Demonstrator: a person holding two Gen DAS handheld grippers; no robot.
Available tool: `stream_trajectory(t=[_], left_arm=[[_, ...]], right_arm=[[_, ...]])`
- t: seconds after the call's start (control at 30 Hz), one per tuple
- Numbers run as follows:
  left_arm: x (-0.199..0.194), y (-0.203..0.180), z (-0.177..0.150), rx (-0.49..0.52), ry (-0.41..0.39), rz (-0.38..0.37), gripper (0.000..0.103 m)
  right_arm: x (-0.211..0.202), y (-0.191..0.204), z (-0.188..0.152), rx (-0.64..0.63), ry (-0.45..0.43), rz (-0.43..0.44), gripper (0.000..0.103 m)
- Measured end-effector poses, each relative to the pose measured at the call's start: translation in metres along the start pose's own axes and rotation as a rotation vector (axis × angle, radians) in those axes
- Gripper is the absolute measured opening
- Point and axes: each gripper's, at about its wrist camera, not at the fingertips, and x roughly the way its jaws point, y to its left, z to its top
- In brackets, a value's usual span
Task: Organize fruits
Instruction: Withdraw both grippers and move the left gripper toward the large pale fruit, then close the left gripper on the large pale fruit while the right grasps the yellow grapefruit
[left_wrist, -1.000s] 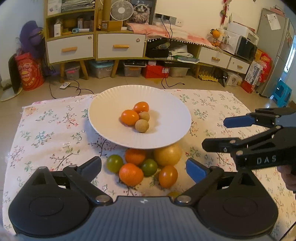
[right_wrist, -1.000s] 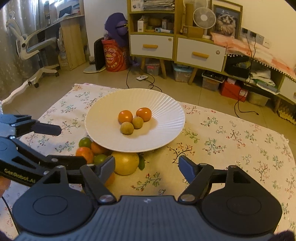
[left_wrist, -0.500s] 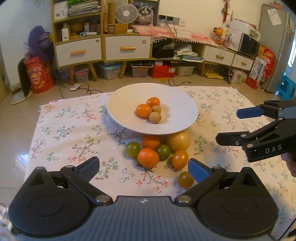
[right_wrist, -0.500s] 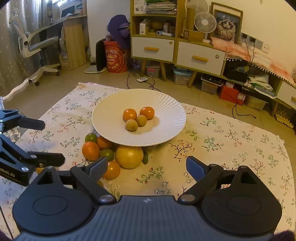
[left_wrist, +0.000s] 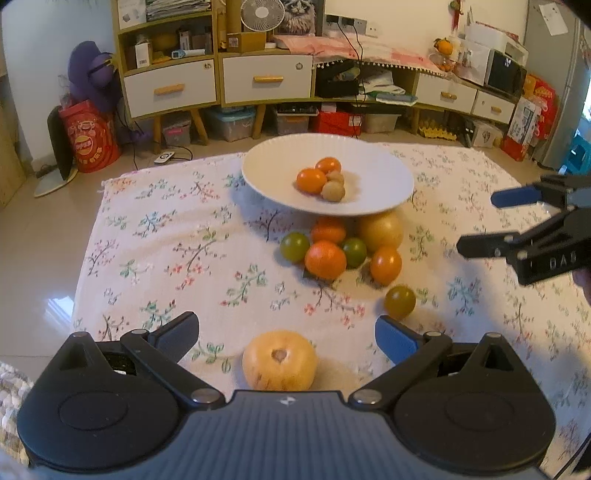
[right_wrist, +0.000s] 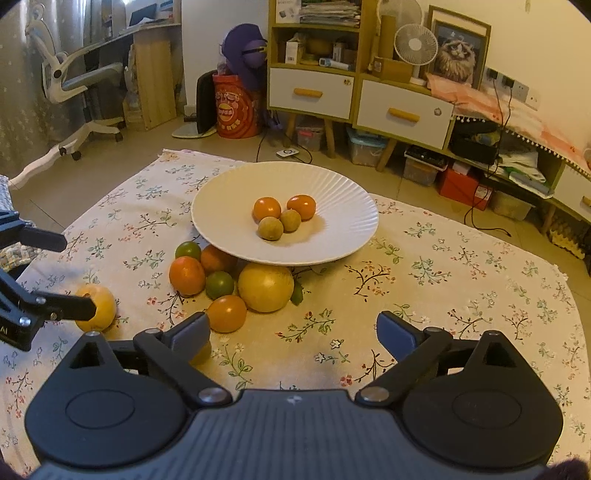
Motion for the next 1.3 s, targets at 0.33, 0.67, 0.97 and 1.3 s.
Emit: stream_trajectory(t=[0.33, 0.67, 0.97, 1.3], left_arm=[[0.003, 0.008, -0.021, -0.031, 0.003, 0.017, 0.084], [0.008, 0.010, -0.027, -0.057, -0.010, -0.015, 0.082], [0.018, 0.008, -0.024, -0.064, 0.061, -0.057, 0.052], [0.025, 0.009, -0.020, -0.082, 0.074, -0.062, 0.034]], right_arm=[[0.008, -0.002, -0.005, 0.019, -0.013, -0.017, 0.097], [0.030, 0.007, -0.002, 0.043, 0.008, -0.003, 0.097], [0.048, 0.012, 0.005, 0.089, 0.020, 0.017, 0.092], [0.069, 0.004, 0.012, 0.177, 0.049, 0.009, 0.073]])
